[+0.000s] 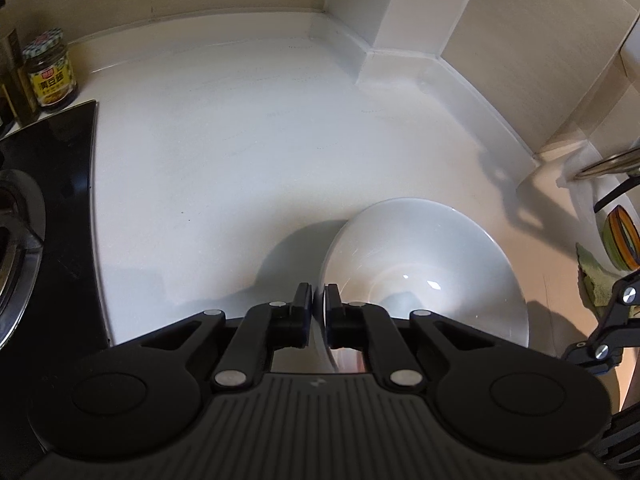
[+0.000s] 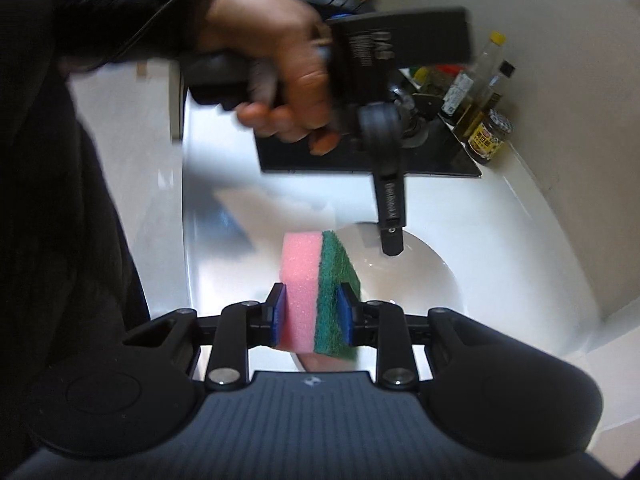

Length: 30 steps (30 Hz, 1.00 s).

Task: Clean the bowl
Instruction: 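Lift the white bowl with the left tool and carry it over the sink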

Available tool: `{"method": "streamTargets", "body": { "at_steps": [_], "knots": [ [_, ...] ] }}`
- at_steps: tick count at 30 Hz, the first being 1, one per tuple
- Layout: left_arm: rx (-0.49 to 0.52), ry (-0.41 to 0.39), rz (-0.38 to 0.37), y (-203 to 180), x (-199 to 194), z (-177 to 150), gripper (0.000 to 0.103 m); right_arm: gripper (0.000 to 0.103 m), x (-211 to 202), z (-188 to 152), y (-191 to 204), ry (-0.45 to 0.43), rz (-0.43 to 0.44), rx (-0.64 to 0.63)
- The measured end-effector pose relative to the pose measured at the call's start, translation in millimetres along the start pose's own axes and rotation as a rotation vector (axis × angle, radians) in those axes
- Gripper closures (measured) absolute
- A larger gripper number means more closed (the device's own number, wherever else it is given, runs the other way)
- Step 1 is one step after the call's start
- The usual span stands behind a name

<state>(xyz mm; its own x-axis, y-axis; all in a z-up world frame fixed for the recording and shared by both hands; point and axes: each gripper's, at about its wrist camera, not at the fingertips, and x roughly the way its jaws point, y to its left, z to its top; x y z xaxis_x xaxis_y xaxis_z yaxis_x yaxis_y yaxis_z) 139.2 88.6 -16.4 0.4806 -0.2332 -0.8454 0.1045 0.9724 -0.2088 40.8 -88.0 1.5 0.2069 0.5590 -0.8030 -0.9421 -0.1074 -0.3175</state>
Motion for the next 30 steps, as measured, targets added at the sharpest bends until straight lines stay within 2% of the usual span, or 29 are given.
{"method": "streamTargets", "body": {
  "at_steps": [7, 11, 16, 20, 23, 25, 27, 30],
  "knots": [
    [-0.09, -0.009, 0.025, -8.4, -22.9, -24.7, 0.092, 0.08, 5.0, 0.0, 10.8, -0.012, -0.039, -0.036],
    [-0.132, -0.009, 0.054, -16.1, -18.3, -28.4, 0.091, 0.08, 7.0, -1.5, 7.2, -0.027, -0.031, -0.05],
    [-0.091, -0.01, 0.091, -26.1, -8.9, -22.8, 0.093, 0.079, 6.5, -6.9, 5.5, -0.058, -0.014, -0.086],
    [-0.047, 0.018, 0.096, -29.5, 6.2, -3.3, 0.098, 0.079, 0.6, -16.0, 5.1, -0.066, 0.006, -0.143],
    [0.001, 0.043, 0.097, -36.2, 17.2, 13.9, 0.098, 0.079, -2.8, -21.3, 6.2, -0.046, -0.019, -0.182],
    [-0.001, 0.055, 0.089, -40.3, 21.9, 21.1, 0.098, 0.079, -1.6, -22.5, 7.7, -0.028, -0.048, -0.184],
    [-0.016, 0.054, 0.099, -44.1, 19.0, 19.2, 0.097, 0.079, 0.2, -22.7, 8.9, -0.014, -0.072, -0.175],
    [-0.055, 0.029, 0.073, -41.9, 3.4, 1.5, 0.093, 0.08, 3.2, -18.7, 14.4, 0.007, -0.106, -0.155]
  ]
}}
